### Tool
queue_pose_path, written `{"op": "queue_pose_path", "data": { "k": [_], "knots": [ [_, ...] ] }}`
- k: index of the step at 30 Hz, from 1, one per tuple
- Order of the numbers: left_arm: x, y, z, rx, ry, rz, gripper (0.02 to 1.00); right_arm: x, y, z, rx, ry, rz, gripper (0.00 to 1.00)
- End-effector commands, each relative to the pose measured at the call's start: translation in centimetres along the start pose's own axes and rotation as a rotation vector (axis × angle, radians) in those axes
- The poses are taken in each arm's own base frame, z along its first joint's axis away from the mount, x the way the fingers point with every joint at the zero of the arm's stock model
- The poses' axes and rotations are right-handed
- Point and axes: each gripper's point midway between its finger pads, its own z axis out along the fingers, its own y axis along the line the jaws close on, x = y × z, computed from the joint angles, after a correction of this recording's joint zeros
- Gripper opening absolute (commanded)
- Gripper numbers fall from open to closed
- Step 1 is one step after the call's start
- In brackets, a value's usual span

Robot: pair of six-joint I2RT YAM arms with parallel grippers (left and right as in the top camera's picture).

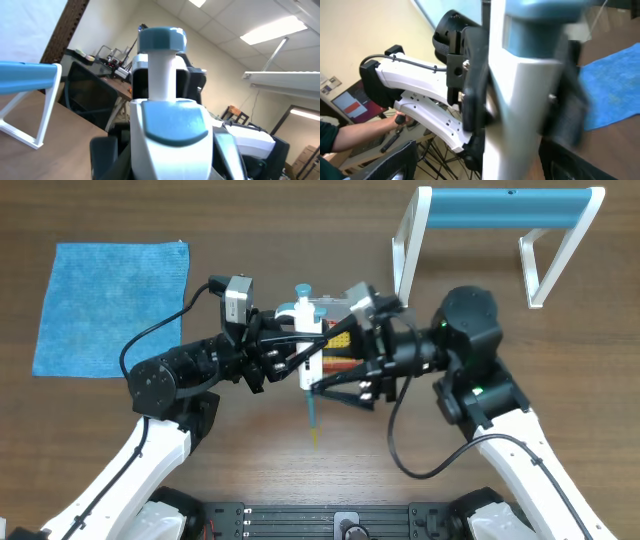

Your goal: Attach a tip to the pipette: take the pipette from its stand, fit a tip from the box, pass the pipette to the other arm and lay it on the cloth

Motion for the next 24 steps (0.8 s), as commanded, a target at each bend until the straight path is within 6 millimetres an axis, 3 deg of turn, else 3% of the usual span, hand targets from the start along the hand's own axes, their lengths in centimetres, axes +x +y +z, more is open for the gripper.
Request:
{"op": "queue_pose_path", "data": {
  "k": [1,6,10,12,13,14,16,18,22,23,24],
  "knots": [
    [-1.2,0.3,-0.4,-0.017,-0.023,0.048,0.025,-1.7,-0.7,-4.8,0.051,-0.043,-0.057,0.803],
    [-1.5,3.0,-1.5,-0.117,-0.034,-0.010,0.027,-4.0,-4.9,-12.0,0.353,-0.174,-0.187,0.803],
    [-0.6,7.6,-2.6,-0.297,-0.052,-0.117,0.027,-5.3,-9.3,-18.1,0.738,-0.271,-0.244,0.803],
    [0.2,10.0,-3.5,-0.405,-0.060,-0.174,0.027,-3.9,-12.2,-21.8,1.038,-0.262,-0.192,0.805],
    [0.9,11.8,-4.4,-0.492,-0.073,-0.219,0.027,-1.8,-13.6,-24.7,1.273,-0.199,-0.135,0.805],
    [1.2,12.7,-4.9,-0.541,-0.083,-0.245,0.027,-0.2,-13.9,-26.4,1.407,-0.142,-0.098,0.805],
    [2.1,14.6,-6.2,-0.648,-0.101,-0.309,0.027,1.2,-13.0,-28.3,1.558,-0.083,-0.074,0.822],
    [3.2,15.9,-7.3,-0.735,-0.099,-0.367,0.027,0.4,-11.4,-28.8,1.612,-0.107,-0.113,0.862],
    [4.7,16.7,-8.2,-0.823,-0.030,-0.415,0.027,-4.1,-4.8,-29.0,1.699,-0.265,-0.343,0.906],
    [4.7,16.7,-8.5,-0.876,0.014,-0.413,0.027,-4.7,-2.2,-29.0,1.736,-0.311,-0.397,0.906],
    [4.5,16.7,-8.7,-0.898,0.031,-0.409,0.025,-4.7,-1.2,-29.0,1.751,-0.335,-0.407,0.906]
  ]
}}
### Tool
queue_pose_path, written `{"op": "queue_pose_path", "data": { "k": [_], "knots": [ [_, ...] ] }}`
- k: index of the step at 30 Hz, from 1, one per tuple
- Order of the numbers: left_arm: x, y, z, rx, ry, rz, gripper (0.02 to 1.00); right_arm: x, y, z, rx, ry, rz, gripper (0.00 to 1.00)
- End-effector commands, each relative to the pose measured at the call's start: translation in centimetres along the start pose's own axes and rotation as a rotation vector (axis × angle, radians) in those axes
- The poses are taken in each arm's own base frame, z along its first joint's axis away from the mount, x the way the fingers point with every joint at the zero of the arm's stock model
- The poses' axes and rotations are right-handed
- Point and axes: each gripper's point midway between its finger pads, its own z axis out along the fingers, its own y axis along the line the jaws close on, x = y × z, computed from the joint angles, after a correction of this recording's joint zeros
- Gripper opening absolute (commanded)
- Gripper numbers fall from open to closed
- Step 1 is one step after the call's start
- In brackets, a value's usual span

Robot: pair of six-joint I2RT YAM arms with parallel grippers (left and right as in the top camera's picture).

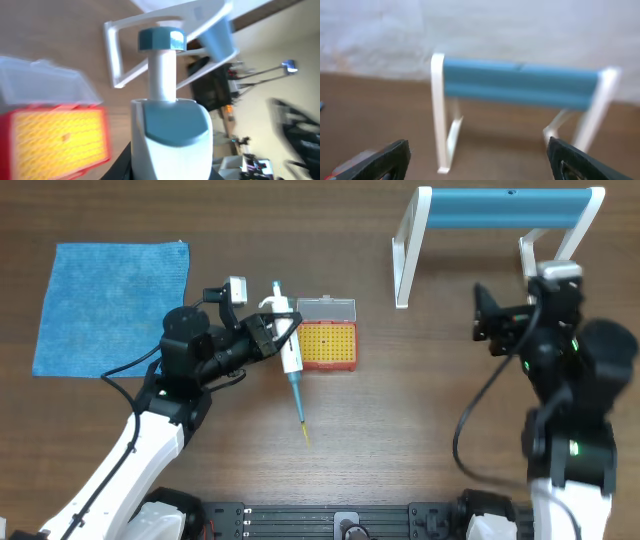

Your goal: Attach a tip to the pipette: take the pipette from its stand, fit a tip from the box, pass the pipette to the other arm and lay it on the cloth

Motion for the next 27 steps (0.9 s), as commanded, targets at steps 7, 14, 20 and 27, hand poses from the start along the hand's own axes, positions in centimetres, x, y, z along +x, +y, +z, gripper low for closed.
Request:
{"op": "queue_pose_path", "data": {
  "k": [7,14,20,27],
  "knots": [
    [-6.6,-3.9,-7.0,-0.394,-0.007,0.256,0.027,-2.1,-0.1,-14.5,0.252,-0.256,0.133,0.906],
    [-8.8,-1.4,-15.1,-0.631,0.118,0.262,0.027,3.0,1.4,-19.3,0.274,-0.241,0.258,0.906],
    [-10.5,4.0,-16.2,-0.717,0.282,0.250,0.027,9.6,1.3,-13.9,0.232,-0.043,0.317,0.906],
    [-12.5,11.3,-15.7,-0.832,0.436,0.234,0.025,13.9,0.3,-10.9,0.264,0.044,0.333,0.908]
  ]
}}
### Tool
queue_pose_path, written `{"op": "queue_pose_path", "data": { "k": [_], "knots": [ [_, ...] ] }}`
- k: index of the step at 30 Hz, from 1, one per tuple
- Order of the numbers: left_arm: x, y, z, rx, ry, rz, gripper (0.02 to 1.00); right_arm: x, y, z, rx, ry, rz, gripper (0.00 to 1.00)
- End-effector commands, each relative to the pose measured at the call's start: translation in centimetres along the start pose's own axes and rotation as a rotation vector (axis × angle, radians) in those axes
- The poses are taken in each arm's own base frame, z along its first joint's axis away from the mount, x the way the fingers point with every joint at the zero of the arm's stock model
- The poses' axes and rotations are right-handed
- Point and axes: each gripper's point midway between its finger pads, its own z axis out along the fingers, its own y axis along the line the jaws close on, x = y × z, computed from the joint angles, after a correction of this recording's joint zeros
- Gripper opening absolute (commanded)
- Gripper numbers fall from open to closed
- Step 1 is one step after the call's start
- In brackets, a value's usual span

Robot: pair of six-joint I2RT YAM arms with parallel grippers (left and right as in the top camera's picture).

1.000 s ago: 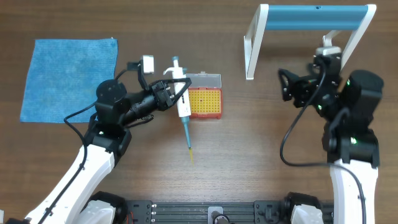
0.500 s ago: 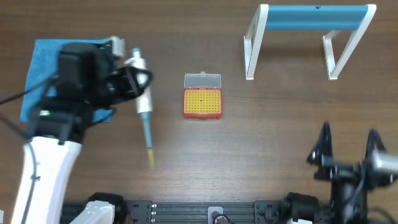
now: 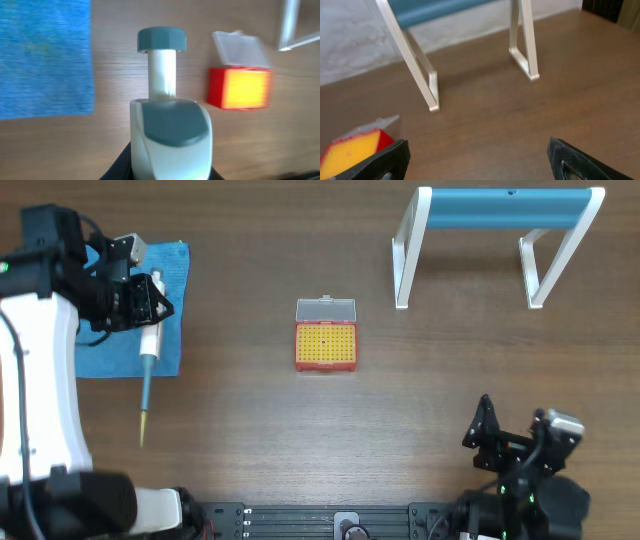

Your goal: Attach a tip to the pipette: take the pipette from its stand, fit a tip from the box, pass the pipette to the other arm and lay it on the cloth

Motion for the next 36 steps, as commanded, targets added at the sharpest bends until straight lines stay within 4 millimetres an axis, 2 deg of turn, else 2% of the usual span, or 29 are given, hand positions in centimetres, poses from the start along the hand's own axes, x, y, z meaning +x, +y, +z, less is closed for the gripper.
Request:
{"op": "queue_pose_path", "data": {
  "k": [1,4,7,10,12,15,20,24,28,31,36],
  "knots": [
    [-1.9,3.7,2.8,-0.100,0.086,0.109,0.027,-1.0,-0.4,0.9,0.021,-0.062,0.015,0.906],
    [-3.1,5.5,4.4,-0.158,0.107,0.126,0.027,-2.3,-1.1,1.9,0.053,-0.146,-0.028,0.908],
    [-5.3,6.5,6.0,-0.171,0.064,0.157,0.027,-2.9,-0.6,3.6,0.028,-0.229,-0.166,0.908],
    [-7.0,7.4,6.8,-0.201,0.019,0.185,0.027,-3.4,0.5,5.2,-0.030,-0.348,-0.296,0.908],
    [-7.8,8.6,7.1,-0.248,0.007,0.202,0.027,-3.0,0.5,6.1,-0.037,-0.402,-0.310,0.906],
    [-8.7,10.3,8.0,-0.264,-0.011,0.194,0.027,-0.4,0.5,8.0,-0.075,-0.411,-0.315,0.908],
    [-9.6,13.5,9.4,-0.281,-0.032,0.149,0.027,1.0,-0.2,8.5,-0.047,-0.343,-0.313,0.908],
    [-10.3,14.8,11.4,-0.282,-0.035,0.165,0.027,3.4,-0.8,9.3,-0.041,-0.236,-0.306,0.908],
    [-12.5,16.5,14.2,-0.300,-0.097,0.162,0.027,3.5,-0.8,9.3,-0.042,-0.233,-0.306,0.908],
    [-13.4,16.9,15.5,-0.293,-0.126,0.159,0.027,3.5,-0.8,9.3,-0.041,-0.233,-0.306,0.908],
    [-13.3,18.0,18.4,-0.282,-0.111,0.151,0.027,3.5,-0.8,9.3,-0.041,-0.233,-0.306,0.908]
  ]
}}
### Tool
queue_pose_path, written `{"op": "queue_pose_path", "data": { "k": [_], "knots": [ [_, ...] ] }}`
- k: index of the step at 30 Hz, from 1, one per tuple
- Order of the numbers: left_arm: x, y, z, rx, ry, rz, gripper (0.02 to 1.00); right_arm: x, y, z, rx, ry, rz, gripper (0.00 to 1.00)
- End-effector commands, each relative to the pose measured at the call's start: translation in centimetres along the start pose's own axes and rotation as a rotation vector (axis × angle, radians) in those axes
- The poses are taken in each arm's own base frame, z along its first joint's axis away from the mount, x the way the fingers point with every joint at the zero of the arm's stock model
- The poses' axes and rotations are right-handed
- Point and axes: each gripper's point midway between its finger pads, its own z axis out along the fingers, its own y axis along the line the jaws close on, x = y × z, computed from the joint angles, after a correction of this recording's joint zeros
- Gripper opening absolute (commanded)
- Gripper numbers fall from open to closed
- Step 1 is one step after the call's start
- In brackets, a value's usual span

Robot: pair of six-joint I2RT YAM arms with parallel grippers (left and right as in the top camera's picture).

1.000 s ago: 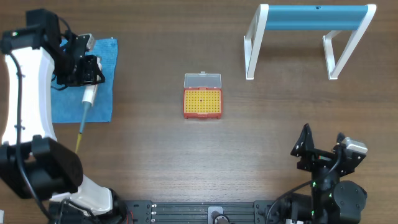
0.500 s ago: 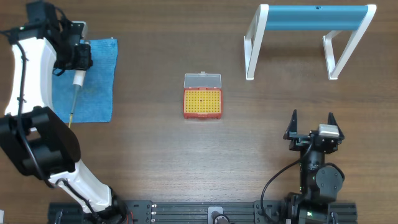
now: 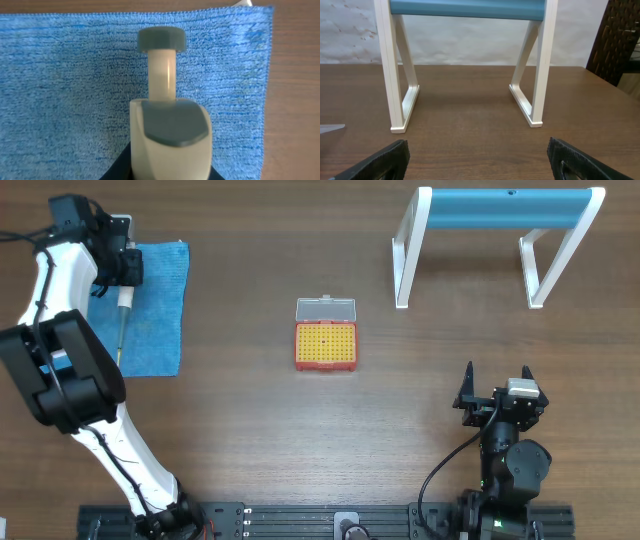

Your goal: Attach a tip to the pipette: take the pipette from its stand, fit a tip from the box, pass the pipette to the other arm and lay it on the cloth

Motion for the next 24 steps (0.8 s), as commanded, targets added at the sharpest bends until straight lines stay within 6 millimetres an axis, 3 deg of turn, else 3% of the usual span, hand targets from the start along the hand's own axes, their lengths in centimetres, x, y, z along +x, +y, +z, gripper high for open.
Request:
{"op": "queue_pose_path", "data": {
  "k": [1,4,11,16,19,21,24],
  "knots": [
    [0.1,0.0,3.0,0.019,0.011,-0.017,0.027,0.2,0.1,0.0,-0.007,0.005,-0.013,0.908],
    [0.3,0.1,4.2,0.020,0.011,-0.017,0.025,0.2,0.1,0.0,-0.007,0.005,-0.013,0.908],
    [0.1,0.1,4.4,0.021,0.000,-0.015,0.047,0.2,0.1,0.0,-0.007,0.005,-0.013,0.908],
    [0.0,-0.1,4.4,0.034,-0.003,-0.015,0.218,0.2,0.1,0.0,-0.007,0.005,-0.013,0.908],
    [0.0,-0.2,4.4,0.039,-0.003,-0.016,0.257,0.2,0.1,0.0,-0.007,0.005,-0.013,0.908],
    [0.1,-0.2,4.4,0.040,0.000,-0.016,0.380,0.2,0.1,0.0,-0.007,0.005,-0.013,0.908],
    [0.3,-0.3,4.4,0.042,0.007,-0.017,0.393,0.2,0.1,0.0,-0.007,0.005,-0.013,0.908]
  ]
}}
